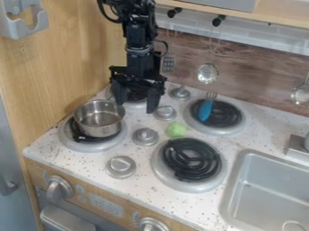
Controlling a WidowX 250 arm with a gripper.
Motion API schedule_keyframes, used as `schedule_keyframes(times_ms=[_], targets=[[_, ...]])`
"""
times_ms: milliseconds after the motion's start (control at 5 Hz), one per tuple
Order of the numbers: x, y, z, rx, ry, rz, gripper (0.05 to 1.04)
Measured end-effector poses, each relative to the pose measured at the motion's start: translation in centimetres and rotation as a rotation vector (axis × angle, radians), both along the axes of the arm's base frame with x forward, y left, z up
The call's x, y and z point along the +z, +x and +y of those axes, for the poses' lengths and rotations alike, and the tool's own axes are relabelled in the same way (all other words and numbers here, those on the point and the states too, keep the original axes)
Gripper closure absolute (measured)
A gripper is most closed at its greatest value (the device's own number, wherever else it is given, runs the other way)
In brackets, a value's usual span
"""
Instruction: Took a green object between the burners and put it inside the silver pot on the left lower burner
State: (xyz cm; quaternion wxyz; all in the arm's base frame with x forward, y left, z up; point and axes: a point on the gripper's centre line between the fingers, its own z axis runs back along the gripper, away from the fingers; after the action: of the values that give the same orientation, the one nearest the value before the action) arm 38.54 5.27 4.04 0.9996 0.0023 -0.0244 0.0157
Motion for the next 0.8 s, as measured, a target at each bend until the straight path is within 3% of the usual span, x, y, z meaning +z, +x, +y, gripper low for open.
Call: schedule_keyframes(times_ms=[400, 800], targets=[[-3.0, 0.0, -0.4, -0.008, -0.011, 0.070, 0.085], [-4.4, 3.4, -3.5, -0.103, -0.024, 0.062, 0.085]])
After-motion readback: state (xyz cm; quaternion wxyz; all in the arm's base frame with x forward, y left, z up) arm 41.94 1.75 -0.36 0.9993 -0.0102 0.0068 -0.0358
